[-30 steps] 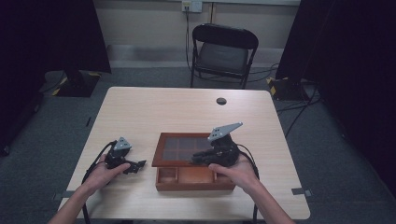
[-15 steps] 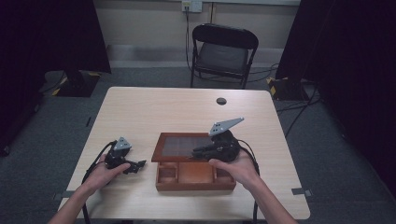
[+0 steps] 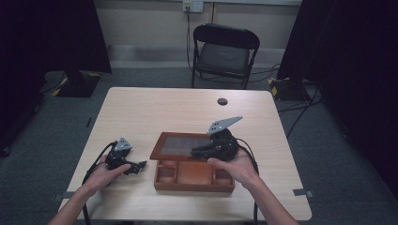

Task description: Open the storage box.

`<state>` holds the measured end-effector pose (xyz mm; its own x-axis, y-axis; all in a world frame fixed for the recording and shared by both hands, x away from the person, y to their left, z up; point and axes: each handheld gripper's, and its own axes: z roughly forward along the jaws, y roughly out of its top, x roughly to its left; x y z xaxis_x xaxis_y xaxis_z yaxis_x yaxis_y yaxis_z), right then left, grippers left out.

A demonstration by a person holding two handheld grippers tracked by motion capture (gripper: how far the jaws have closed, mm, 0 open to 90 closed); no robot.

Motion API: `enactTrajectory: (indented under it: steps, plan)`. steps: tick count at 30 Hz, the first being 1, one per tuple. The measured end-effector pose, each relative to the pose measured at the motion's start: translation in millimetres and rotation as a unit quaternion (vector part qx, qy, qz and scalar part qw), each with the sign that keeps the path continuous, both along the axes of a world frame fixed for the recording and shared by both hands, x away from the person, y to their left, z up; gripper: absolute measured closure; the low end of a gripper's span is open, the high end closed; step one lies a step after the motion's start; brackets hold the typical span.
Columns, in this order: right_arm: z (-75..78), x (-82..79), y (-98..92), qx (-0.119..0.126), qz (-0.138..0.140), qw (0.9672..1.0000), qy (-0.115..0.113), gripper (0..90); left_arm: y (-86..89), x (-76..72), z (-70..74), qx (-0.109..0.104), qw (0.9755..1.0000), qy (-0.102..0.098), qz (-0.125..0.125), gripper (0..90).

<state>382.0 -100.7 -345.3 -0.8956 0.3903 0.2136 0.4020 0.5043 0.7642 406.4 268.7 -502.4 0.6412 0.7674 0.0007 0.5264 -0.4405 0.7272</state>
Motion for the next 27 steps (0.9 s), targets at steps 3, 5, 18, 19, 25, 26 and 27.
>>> enactTrajectory:
  steps: [3, 5, 18, 19, 25, 26, 27]
  plan:
    - [2.0, 1.0, 0.1, 0.000, -0.002, 1.0000, 0.000, 81.5, -0.2, -0.1, -0.1, -0.002, 1.0000, 0.001, 0.001, 6.0]
    - [2.9, 1.7, -0.2, 0.001, -0.003, 1.0000, -0.002, 81.5, 0.2, 0.0, 0.1, 0.001, 1.0000, 0.001, -0.001, 6.0]
    - [8.7, 6.2, -0.6, 0.005, -0.007, 1.0000, -0.005, 81.6, 0.5, 0.2, 0.3, 0.004, 1.0000, 0.000, -0.002, 6.1]
    - [9.3, 6.3, -0.6, 0.005, -0.007, 1.0000, -0.004, 81.6, 0.5, 0.2, 0.3, 0.004, 1.0000, 0.001, -0.002, 6.0]
    - [10.7, 7.4, -1.3, 0.009, -0.009, 0.9999, -0.008, 81.7, 0.5, 0.2, 0.3, 0.004, 1.0000, 0.000, -0.002, 6.0]
    - [10.9, 7.5, -1.3, 0.009, -0.008, 0.9999, -0.008, 81.7, 0.4, 0.2, 0.3, 0.004, 1.0000, 0.000, -0.002, 6.0]
    - [11.2, 7.5, -1.0, 0.008, -0.009, 0.9999, -0.009, 81.7, 0.4, 0.2, 0.3, 0.004, 1.0000, 0.000, -0.002, 6.1]
